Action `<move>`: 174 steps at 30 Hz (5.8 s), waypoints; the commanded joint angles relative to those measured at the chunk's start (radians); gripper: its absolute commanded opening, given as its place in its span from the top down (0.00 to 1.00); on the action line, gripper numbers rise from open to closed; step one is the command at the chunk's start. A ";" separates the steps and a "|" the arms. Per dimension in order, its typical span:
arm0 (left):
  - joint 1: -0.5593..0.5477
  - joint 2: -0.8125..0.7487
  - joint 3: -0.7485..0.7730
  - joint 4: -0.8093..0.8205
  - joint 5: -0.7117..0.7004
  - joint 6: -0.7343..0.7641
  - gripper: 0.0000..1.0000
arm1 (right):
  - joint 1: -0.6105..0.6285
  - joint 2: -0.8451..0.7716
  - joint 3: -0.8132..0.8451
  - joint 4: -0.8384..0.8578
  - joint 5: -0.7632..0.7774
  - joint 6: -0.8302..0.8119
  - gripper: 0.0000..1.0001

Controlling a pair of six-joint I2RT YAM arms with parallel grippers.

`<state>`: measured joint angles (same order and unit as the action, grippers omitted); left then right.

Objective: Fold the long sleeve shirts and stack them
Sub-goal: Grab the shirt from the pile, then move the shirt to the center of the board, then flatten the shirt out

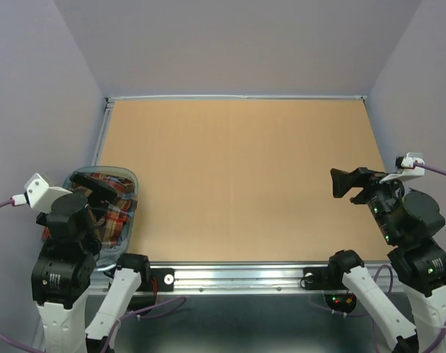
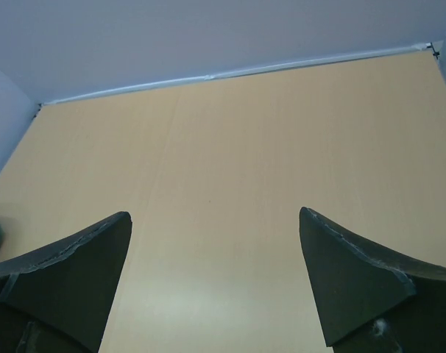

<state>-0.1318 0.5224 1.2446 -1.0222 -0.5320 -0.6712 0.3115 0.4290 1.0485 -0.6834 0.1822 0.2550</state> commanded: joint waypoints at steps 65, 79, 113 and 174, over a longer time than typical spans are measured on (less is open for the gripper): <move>0.445 0.366 0.281 0.642 0.476 0.237 1.00 | 0.095 0.005 -0.025 0.038 0.000 -0.115 0.00; 0.394 0.553 0.648 1.161 0.989 0.193 1.00 | 0.101 0.013 0.008 0.051 -0.030 -0.105 0.00; -0.394 0.726 -0.028 0.812 0.575 0.246 0.16 | 0.101 0.457 0.022 0.041 -0.363 -0.021 0.00; -0.648 0.981 -0.508 0.910 0.076 0.125 0.94 | -0.241 1.228 0.048 0.570 -0.098 0.194 0.99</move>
<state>-0.8558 1.5658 0.7712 -0.0673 -0.3569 -0.5121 0.0788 1.8214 1.1282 -0.1093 -0.0422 0.4225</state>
